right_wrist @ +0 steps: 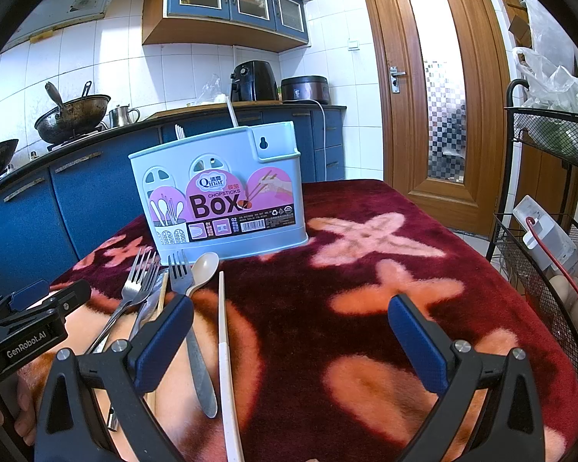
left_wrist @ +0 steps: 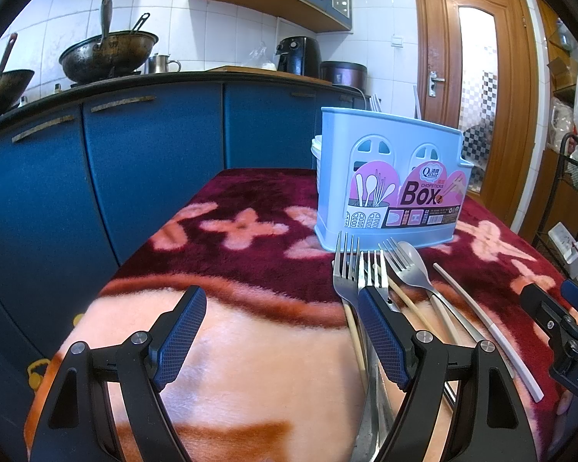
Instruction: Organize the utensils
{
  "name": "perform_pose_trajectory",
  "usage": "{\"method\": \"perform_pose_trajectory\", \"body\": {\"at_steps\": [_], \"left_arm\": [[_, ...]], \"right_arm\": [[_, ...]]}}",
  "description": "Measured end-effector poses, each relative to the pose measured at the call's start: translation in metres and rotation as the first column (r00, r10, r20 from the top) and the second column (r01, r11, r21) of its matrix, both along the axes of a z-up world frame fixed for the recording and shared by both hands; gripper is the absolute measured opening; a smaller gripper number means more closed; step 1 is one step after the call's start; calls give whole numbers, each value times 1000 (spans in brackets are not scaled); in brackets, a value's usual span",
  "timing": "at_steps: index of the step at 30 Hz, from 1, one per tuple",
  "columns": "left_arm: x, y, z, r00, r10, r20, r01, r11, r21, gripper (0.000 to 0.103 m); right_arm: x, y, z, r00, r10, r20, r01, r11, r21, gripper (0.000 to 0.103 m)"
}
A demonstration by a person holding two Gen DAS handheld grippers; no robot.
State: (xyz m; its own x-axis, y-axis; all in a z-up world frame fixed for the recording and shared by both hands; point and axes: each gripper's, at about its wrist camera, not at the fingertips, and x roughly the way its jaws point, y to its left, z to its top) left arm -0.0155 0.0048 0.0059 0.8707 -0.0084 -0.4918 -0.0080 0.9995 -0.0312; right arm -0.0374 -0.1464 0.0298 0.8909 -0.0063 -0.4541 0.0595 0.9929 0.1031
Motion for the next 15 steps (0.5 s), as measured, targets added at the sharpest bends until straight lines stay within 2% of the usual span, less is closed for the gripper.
{"method": "perform_pose_trajectory", "body": {"at_steps": [7,15], "left_arm": [[4,4,2,999,-13,-34,12,1000,-27,82],[15,7,1,986,-66,-153,61,998,-35,82]], "right_arm": [[6,-5,-1,999,18,-47,-17,1000,26,103],[30,-10,0,974,120,-195,-103,990,93,103]]}}
